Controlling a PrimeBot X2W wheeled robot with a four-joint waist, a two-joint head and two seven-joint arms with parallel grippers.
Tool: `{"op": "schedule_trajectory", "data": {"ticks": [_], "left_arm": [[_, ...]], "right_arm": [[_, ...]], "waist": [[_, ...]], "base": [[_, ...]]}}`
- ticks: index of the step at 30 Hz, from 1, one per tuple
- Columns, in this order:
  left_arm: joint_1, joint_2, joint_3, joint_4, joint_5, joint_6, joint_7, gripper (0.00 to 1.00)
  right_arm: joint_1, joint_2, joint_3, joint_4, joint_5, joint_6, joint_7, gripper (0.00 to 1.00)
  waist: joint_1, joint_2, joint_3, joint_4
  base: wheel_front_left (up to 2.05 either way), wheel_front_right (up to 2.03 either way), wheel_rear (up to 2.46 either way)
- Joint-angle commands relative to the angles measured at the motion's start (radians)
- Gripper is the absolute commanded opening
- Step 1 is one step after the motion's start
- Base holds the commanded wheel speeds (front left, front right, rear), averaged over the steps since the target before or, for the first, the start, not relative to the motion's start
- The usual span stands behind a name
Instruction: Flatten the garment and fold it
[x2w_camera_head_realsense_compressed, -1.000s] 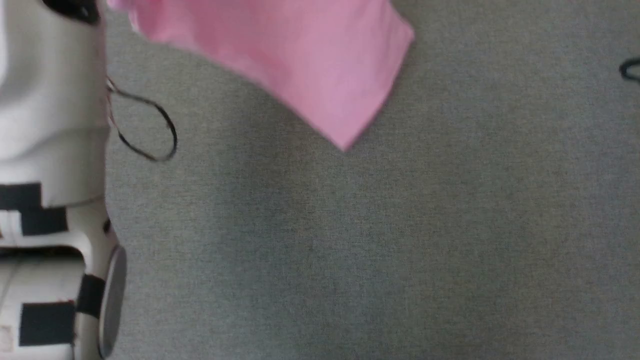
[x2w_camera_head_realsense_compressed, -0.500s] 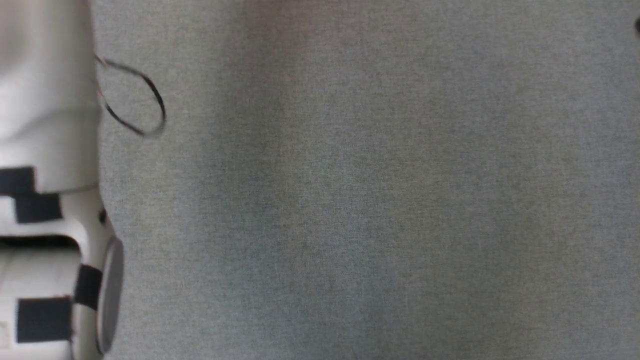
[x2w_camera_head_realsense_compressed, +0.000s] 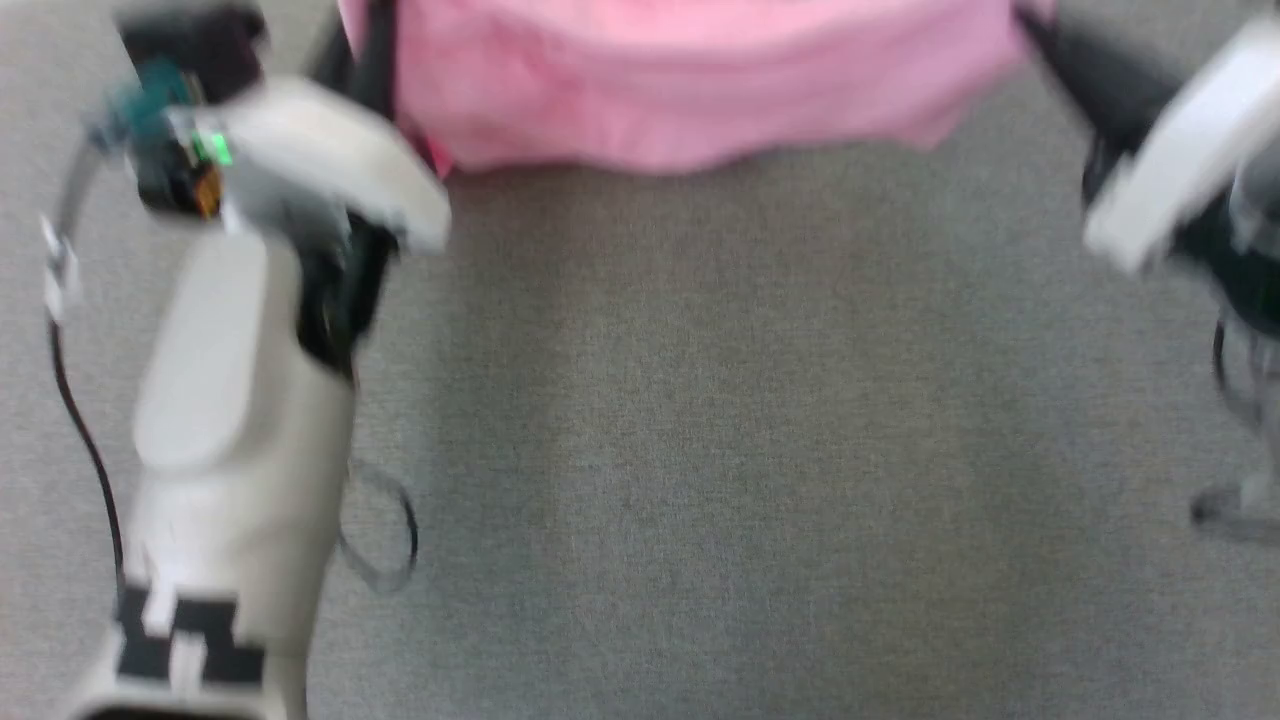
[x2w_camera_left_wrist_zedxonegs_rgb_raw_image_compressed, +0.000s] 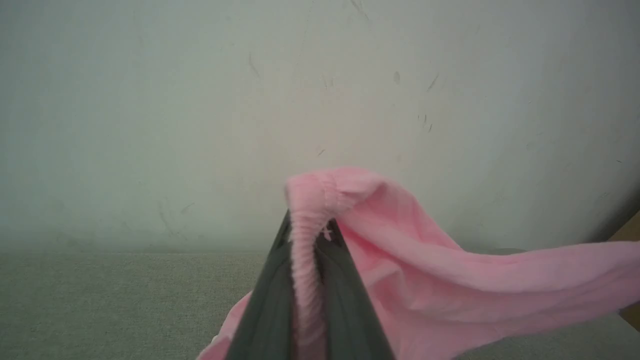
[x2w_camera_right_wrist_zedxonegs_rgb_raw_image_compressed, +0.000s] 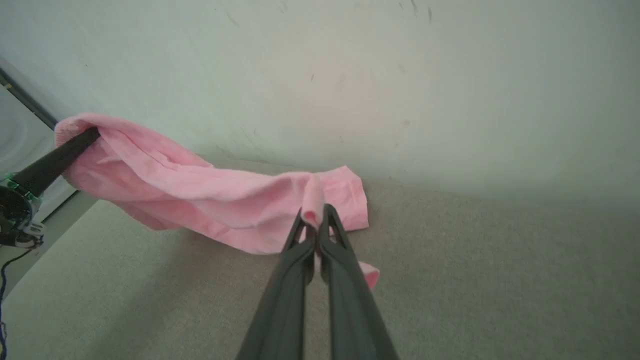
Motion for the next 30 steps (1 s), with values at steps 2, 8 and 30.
{"op": "schedule_trajectory", "data": {"ticks": [2, 8, 30], "left_arm": [[0.109, 0.004, -0.007, -0.038, -0.019, -0.014, -0.01, 0.0], [0.439, 0.015, -0.028, -0.183, -0.053, -0.014, 0.001, 0.0], [0.968, 0.069, -0.012, -0.445, -0.166, 0.12, 0.241, 0.0]], "right_arm": [[0.125, -0.019, 0.003, -0.044, 0.023, -0.001, -0.008, 0.0], [0.461, -0.022, 0.001, -0.129, 0.065, -0.001, 0.006, 0.0], [0.921, 0.025, -0.115, -0.356, 0.081, -0.001, 0.358, 0.0]], "waist": [[0.0002, 0.0, -0.124, 0.015], [0.0002, 0.0, -0.249, 0.011], [0.0002, 0.0, -0.328, 0.036]], "base": [[0.0, 0.0, 0.0], [0.0, 0.0, 0.0], [0.0, 0.0, 0.0]]}}
